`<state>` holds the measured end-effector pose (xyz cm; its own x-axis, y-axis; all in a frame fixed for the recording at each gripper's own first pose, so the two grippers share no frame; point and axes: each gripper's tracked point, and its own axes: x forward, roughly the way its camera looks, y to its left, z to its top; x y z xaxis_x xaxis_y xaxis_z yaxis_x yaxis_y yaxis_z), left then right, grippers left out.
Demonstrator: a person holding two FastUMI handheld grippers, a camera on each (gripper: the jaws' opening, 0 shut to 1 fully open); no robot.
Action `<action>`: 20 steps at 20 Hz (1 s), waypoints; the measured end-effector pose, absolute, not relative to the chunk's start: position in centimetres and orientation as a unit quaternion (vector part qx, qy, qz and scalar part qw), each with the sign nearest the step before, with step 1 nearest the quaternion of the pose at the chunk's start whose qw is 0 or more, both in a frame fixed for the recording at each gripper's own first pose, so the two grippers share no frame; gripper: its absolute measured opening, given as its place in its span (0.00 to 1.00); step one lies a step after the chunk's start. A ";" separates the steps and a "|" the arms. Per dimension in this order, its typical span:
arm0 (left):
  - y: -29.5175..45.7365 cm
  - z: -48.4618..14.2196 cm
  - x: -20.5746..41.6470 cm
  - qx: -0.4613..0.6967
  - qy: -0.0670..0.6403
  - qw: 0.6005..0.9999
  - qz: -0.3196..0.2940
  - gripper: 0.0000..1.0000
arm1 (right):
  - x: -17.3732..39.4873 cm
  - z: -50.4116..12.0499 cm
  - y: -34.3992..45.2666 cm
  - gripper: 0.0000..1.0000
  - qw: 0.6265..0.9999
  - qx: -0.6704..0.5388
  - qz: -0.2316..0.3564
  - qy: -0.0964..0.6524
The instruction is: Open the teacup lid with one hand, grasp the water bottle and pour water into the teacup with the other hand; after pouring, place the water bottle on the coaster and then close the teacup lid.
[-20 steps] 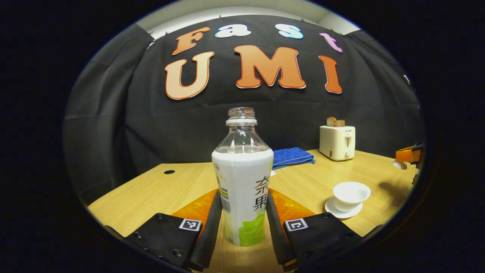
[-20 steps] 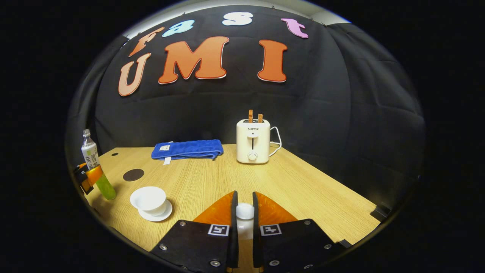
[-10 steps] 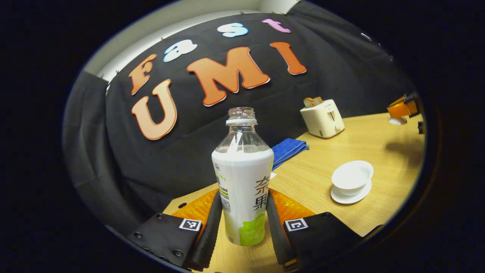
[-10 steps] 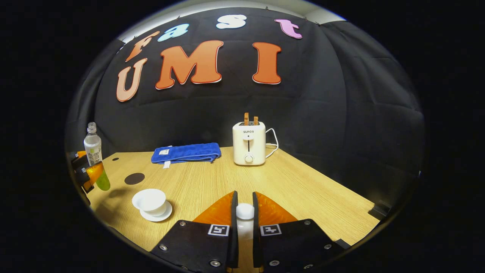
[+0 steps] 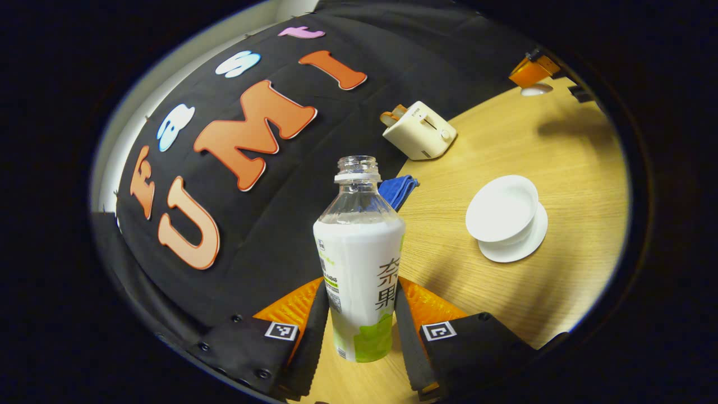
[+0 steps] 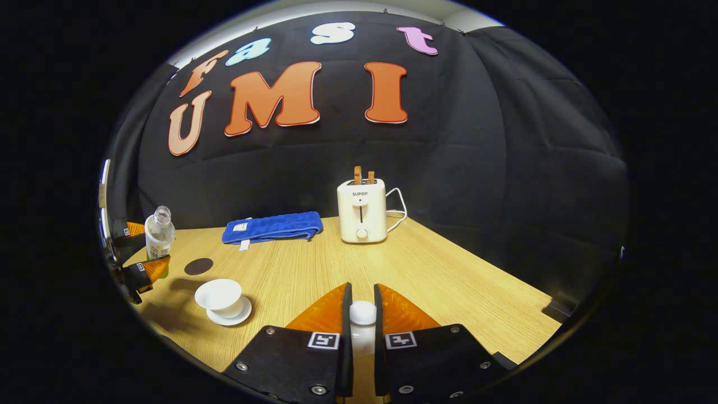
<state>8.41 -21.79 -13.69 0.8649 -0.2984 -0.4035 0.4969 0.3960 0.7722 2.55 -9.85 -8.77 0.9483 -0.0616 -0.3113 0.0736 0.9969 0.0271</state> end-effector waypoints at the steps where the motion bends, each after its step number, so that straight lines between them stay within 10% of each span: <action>1: -21.9 -13.7 8.2 0.509 0.095 0.820 -0.245 0.64 | 2.6 -8.8 -9.9 0.15 0.987 0.020 -0.035 0.158; 20: -23.6 -16.4 7.1 0.722 0.065 0.609 -0.322 0.66 | 2.3 -9.4 -10.7 0.15 0.985 0.029 -0.036 0.169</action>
<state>7.06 -23.58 -16.44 0.7847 -0.2979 -0.5436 0.4857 -0.2494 0.8378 2.30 -10.68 -9.43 0.9402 -0.0621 -0.3350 0.0815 0.9957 0.0441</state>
